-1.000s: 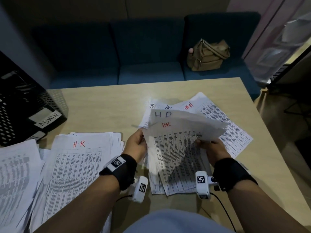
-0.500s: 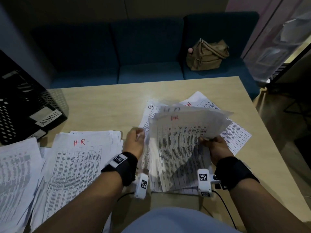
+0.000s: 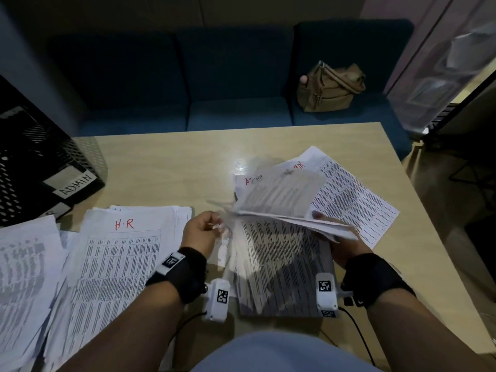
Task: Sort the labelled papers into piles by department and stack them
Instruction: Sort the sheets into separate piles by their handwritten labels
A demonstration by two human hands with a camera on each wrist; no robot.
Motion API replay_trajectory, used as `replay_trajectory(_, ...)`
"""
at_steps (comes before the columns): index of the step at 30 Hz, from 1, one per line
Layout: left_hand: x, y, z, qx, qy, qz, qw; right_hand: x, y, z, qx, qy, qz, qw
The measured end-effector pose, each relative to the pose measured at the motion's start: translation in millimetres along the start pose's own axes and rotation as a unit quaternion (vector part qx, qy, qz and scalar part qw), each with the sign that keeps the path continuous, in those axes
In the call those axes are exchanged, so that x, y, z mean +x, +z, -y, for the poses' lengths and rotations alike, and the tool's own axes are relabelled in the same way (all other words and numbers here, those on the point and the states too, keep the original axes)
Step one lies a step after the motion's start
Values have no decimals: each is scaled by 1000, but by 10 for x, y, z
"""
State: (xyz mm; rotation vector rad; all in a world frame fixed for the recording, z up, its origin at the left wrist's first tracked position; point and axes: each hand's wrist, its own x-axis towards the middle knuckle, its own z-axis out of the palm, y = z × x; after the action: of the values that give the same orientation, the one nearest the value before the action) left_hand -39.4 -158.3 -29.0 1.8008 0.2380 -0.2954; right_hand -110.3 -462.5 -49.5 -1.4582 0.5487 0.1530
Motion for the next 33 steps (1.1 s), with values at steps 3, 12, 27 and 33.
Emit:
replay_trajectory(3,-158,-66,28,-33,-15,49,998,12,17,-13,76,25,36,996)
replay_trajectory(12,-529,-40,-216,-33,-34,73,996,-18,286,143,23,-9,-80,996)
replay_trajectory(27,-711,-1527,-275,33,-60,-150,986,-440,1685,360,-12,12,83,996)
replay_trajectory(33,-757,-2296,340,317,-178,-117,924,-392,1972,204,-262,-93,-14,960)
